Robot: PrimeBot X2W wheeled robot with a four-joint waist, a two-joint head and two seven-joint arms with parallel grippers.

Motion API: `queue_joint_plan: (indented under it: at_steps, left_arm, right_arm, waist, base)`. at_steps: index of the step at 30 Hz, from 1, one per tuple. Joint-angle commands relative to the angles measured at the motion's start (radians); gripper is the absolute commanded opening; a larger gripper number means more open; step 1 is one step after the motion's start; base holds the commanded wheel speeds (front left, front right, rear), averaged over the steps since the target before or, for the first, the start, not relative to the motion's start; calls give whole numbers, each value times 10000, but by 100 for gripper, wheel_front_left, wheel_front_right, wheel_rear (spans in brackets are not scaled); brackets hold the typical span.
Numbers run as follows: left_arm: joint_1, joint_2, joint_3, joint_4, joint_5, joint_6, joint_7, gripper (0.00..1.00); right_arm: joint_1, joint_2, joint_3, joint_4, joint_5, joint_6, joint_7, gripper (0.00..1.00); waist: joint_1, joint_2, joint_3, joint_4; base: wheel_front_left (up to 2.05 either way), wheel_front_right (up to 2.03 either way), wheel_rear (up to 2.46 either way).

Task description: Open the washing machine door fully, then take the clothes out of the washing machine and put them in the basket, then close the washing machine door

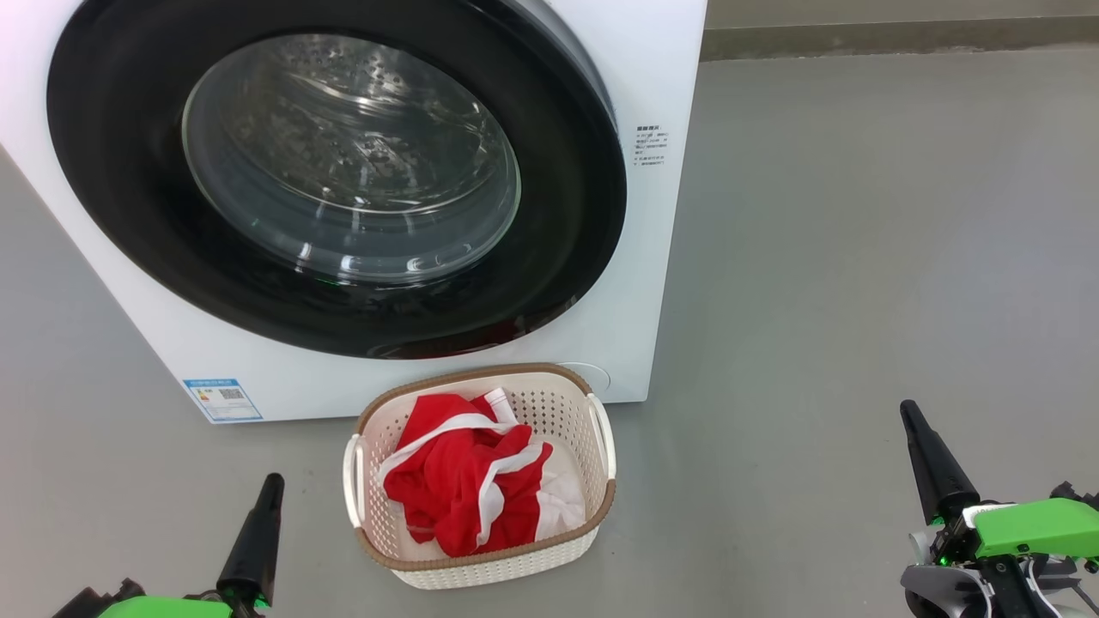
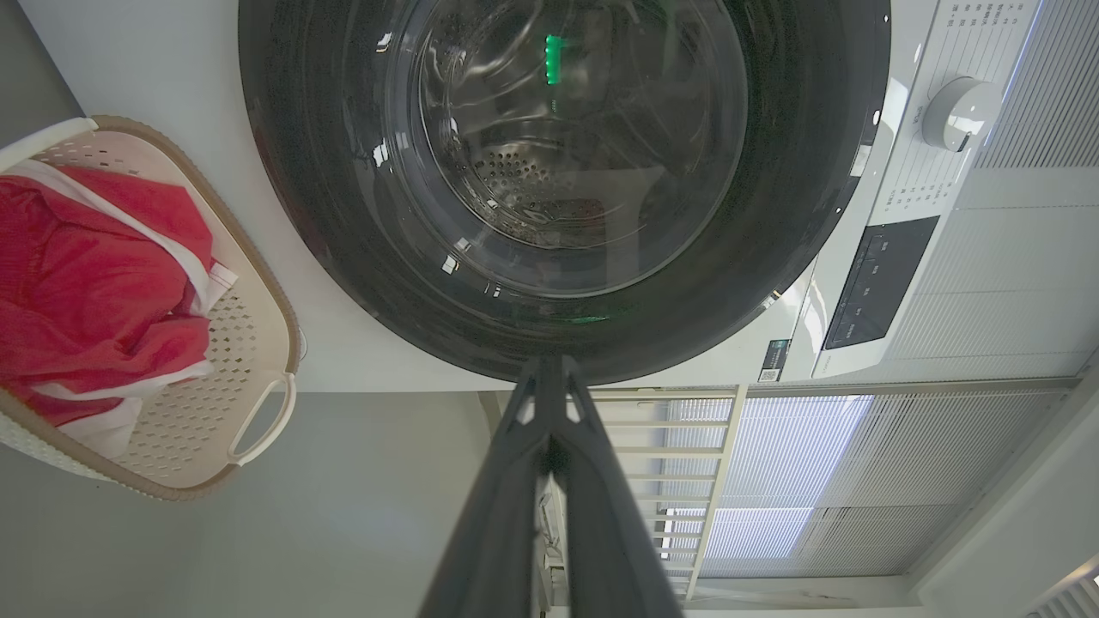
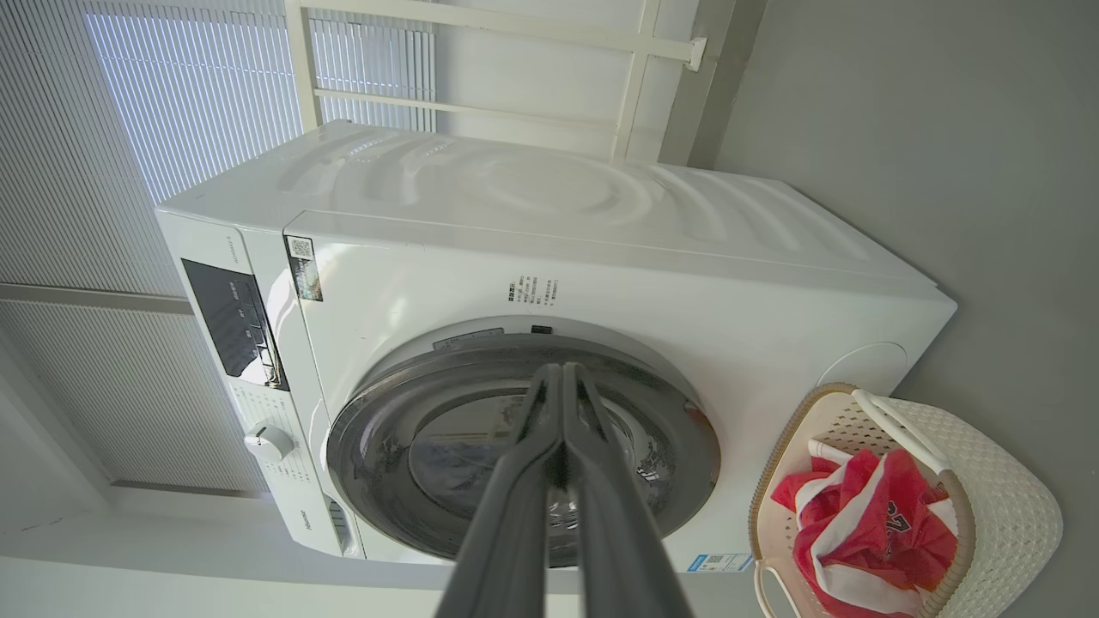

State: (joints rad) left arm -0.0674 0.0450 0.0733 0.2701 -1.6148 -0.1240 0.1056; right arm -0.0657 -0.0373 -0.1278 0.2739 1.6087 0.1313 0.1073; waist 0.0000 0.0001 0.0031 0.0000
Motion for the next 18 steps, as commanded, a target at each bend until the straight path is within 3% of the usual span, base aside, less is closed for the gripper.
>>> queue_joint_plan:
  at_steps: [1,18]
  left_arm:
    - [-404,84,370,-250,34,-67,49,0]
    - [-405,77,380,-250,43,-67,57,0]
  right_arm:
    - [-421,-140,145,-292,2,-6,56,0]
    - [-422,-138,141,-292,-1,-6,59,0]
  waist:
    - [0,-1,0,0]
    - [0,-1,0,0]
  base:
    - [0,0,0]
    - [0,0,0]
